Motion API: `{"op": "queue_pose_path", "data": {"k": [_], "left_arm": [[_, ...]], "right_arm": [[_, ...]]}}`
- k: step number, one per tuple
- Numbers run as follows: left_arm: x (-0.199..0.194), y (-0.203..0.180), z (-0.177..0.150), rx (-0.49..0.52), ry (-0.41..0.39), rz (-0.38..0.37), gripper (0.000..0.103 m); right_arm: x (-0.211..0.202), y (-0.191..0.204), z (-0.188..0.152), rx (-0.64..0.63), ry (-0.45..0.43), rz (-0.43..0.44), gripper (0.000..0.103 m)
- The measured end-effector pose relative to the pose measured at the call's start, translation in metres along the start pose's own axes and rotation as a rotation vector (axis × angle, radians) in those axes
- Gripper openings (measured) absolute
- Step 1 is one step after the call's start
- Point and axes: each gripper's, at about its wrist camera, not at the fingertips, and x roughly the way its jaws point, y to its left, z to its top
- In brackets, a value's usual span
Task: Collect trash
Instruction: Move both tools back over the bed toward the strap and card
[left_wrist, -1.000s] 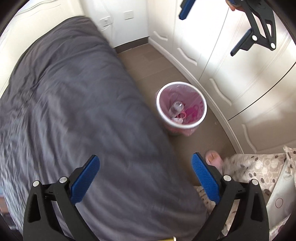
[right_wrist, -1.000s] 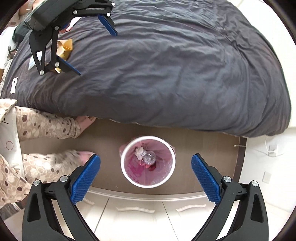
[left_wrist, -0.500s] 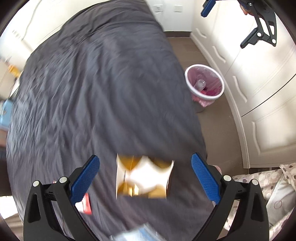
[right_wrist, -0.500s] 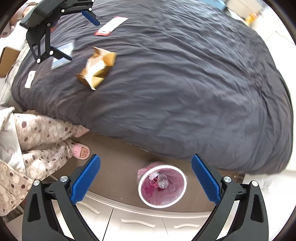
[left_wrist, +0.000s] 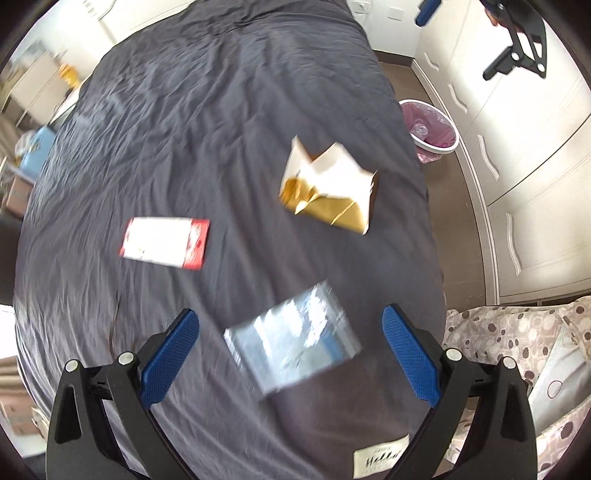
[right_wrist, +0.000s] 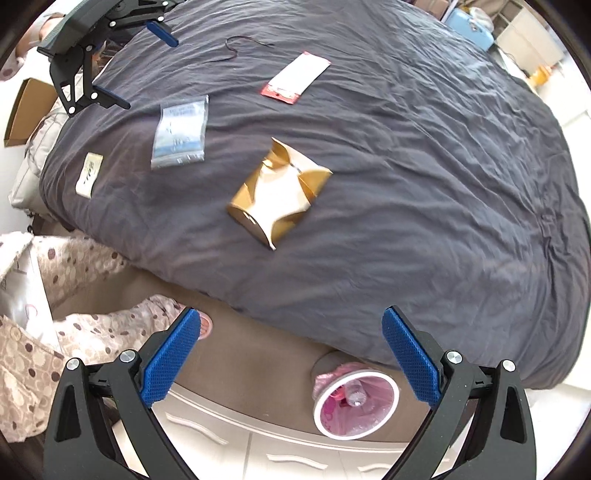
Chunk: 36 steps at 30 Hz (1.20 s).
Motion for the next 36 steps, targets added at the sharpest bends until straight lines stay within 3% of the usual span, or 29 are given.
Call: {"op": "queue_pose_path", "data": {"k": [9,18,27,36], "left_arm": [[0.000,0.056,-0.095,-0.007,0.008,-0.019,0.098],[0.011,0.130,-0.148,-0.064,0.007,0.000,0.098],[0.053,0.201,-0.146,-0.175,0.002,-0.002,0.098],[0.117,0.250,-0.120,-0.138,0.020,-0.009,0.098]], "right_arm": [[0.008,0.055,0.094,0.035,-0.001,-0.001,0.096],[0.028,0.073,0.185,0.002,-0.012,-0.031,0.096],[0.056,0.044,0.242,-0.009,-0.011,-0.016,0.096],[0.091,0.004,0.276,-0.011,-0.008,0.011,0.096]]}}
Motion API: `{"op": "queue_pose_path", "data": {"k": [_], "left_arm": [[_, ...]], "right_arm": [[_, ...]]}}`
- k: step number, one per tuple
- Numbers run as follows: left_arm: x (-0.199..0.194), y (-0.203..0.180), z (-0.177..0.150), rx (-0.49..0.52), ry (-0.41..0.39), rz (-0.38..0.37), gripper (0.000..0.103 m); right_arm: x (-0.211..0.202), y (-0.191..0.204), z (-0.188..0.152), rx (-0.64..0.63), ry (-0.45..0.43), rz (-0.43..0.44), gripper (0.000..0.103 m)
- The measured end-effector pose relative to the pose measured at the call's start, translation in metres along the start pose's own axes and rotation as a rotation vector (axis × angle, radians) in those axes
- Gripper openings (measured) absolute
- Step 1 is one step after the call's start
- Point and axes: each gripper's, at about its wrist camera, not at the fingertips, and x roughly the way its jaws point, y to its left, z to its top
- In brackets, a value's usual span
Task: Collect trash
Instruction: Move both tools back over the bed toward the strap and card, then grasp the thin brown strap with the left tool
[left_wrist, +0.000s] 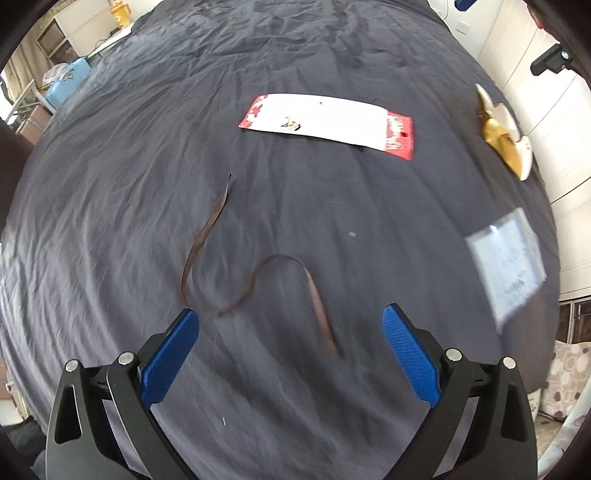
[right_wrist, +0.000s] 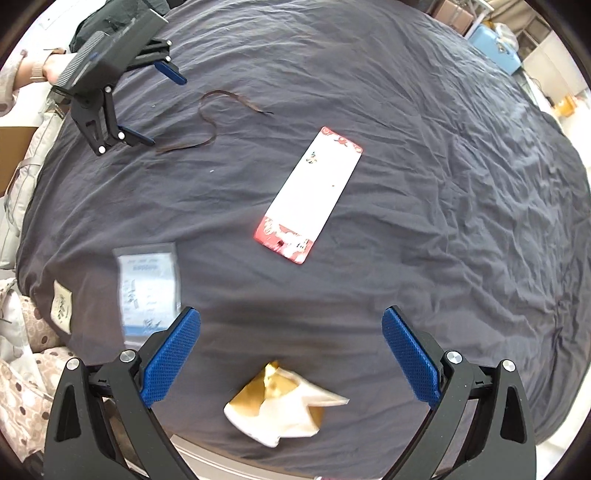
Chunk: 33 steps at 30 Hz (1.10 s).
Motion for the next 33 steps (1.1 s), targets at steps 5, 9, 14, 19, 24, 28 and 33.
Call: {"op": "queue_pose_path", "data": {"k": [5,9,14,19,24,28,33], "left_arm": [[0.036,0.016,0.013,0.011,0.008,-0.007,0.098],[0.053,0.018,0.015,0.011,0.004,-0.039,0.090],[0.070,0.010,0.014,0.010,0.068,-0.090,0.042],[0.069,0.005,0.016,0.027,0.100,-0.127,0.012],[0.061,0.003,0.016,0.047,0.102,-0.125,0.001],[0.043,0.005,0.016,0.029,0.059,-0.135,0.001],[0.026,0.007,0.015,0.061,0.043,-0.097,0.001]], "right_arm": [[0.026,-0.016,0.017,-0.006,0.000,0.036,0.096],[0.043,-0.021,0.024,-0.005,0.007,0.057,0.096],[0.050,-0.017,0.025,-0.024,0.007,0.065,0.096],[0.045,-0.016,0.021,-0.023,-0.001,0.059,0.096],[0.043,-0.015,0.015,-0.012,-0.003,0.056,0.096],[0.042,-0.015,0.014,-0.013,-0.006,0.053,0.096],[0.038,-0.013,0.018,-0.018,-0.028,0.038,0.096]]}}
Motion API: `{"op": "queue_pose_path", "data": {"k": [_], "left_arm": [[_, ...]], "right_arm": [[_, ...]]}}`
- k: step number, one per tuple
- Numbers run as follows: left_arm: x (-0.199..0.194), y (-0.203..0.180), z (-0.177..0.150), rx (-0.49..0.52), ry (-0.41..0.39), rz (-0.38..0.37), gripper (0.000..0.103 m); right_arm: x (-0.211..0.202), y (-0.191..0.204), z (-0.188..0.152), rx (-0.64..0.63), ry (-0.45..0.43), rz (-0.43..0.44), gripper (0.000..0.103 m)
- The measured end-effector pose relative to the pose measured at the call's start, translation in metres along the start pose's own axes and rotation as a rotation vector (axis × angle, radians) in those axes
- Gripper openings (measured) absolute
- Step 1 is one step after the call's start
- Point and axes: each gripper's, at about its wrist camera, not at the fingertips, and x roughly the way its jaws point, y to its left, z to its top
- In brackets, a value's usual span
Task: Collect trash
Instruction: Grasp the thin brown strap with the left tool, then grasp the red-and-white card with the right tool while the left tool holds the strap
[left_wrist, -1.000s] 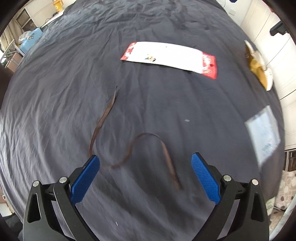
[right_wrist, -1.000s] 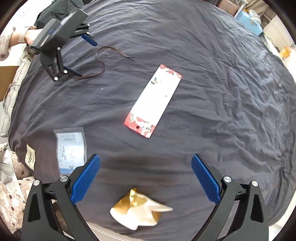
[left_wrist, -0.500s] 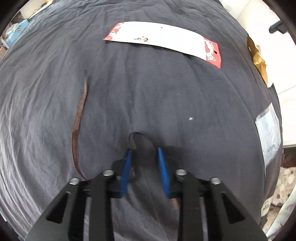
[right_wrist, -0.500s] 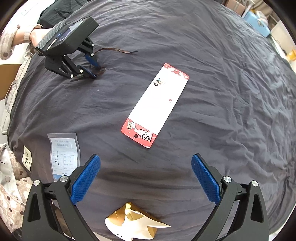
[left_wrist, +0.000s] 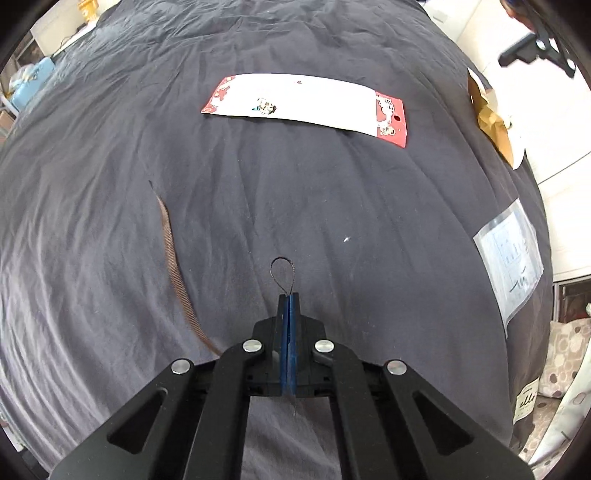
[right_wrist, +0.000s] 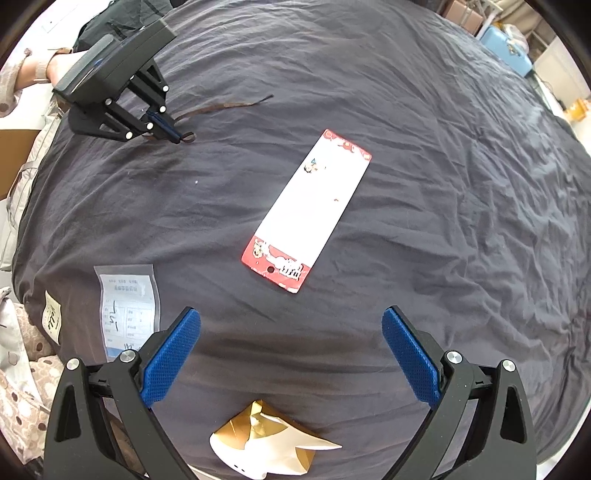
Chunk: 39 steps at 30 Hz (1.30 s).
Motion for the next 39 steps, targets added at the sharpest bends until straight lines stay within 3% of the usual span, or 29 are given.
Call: {"op": "queue_pose_path", "data": {"k": [8,12,21,31,39], "left_arm": [[-0.021,0.003,-0.001,0.007,-0.049,0.025,0.001],[-0.035,-0.011,-0.006,-0.001,-0.059,0.031,0.001],[-0.020,0.001,0.006,-0.001,-0.044,0.042,0.001],[-0.017,0.012,0.011,-0.037,-0.060,0.037,0.001],[-0.022,0.016,0.013,-0.031,-0.062,0.051,0.001]], "right_arm": [[-0.003,-0.004,0.007,0.012,-0.029,-0.022,0.096],[0.004,-0.017,0.010,0.091,-0.056,0.031,0.096],[0.063,-0.050,0.019,0.234,-0.079,0.185,0.096],[0.114,-0.050,0.027,0.225,-0.009,0.312,0.095],[0.139,-0.032,0.027,0.191,0.032,0.417,0.061]]}}
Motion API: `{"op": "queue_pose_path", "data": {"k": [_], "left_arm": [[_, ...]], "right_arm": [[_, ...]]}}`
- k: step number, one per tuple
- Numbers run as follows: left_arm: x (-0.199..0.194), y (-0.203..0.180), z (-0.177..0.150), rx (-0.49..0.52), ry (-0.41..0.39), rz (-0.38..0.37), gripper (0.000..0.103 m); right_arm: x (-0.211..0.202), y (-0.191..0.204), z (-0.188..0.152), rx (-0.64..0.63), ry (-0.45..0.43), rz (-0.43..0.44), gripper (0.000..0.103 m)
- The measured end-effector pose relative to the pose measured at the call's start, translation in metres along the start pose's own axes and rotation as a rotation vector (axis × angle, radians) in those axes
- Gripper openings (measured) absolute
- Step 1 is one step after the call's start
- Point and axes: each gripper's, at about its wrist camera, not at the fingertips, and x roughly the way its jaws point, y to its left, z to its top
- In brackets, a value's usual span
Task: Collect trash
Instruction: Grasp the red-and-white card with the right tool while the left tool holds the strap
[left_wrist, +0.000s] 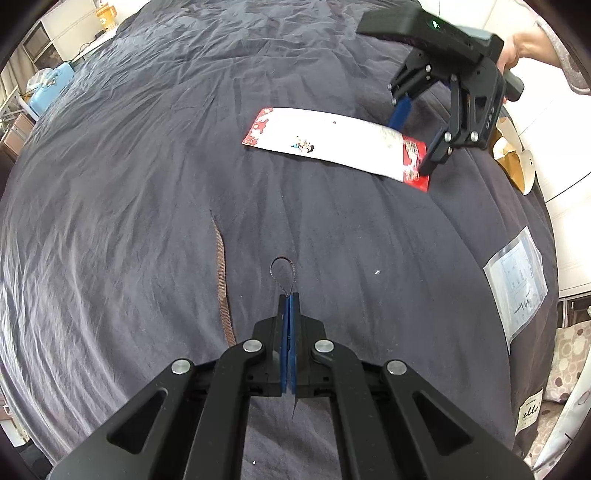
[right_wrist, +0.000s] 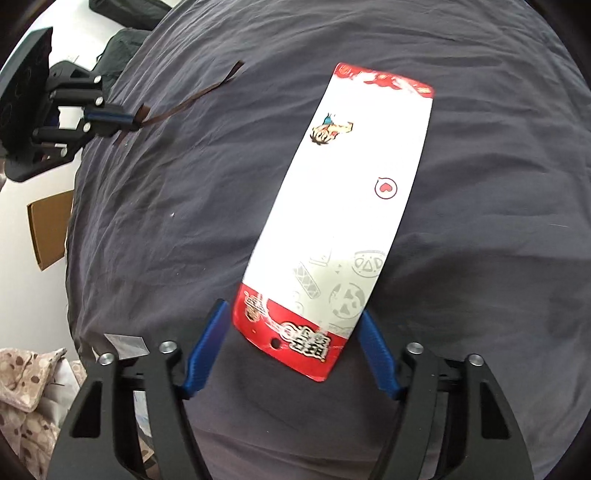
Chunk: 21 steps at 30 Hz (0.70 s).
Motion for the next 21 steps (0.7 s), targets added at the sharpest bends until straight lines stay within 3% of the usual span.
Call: {"op": "queue_pose_path", "data": {"k": [4,6,8,12,18,21], "left_arm": [[-0.005,-0.001,0.002,0.001,-0.015,0.002,0.001],[-0.006,-0.002,0.003,0.004,-0.021,0.002,0.001],[-0.007,-0.003,0.003,0.007,-0.023,0.003,0.001],[-0.008,-0.002,0.002,0.004,-0.025,0.003,0.001],[-0.005,-0.003,-0.002,0.010,-0.018,0.004,0.001],[-0.006,-0.005,-0.005,0.009,-0.021,0.002,0.001]], "right_arm": [[0.010,-0.014,-0.003,0.094,-0.037,0.088,0.043],[0.009,-0.027,-0.004,0.170,-0.070,0.155,0.028],[0.009,-0.039,-0.009,0.242,-0.091,0.233,0.023],[0.013,-0.040,-0.013,0.268,-0.095,0.289,0.017],[0.010,-0.025,-0.010,0.237,-0.124,0.344,0.003],[0.005,-0.014,-0.006,0.205,-0.140,0.333,0.002]]}}
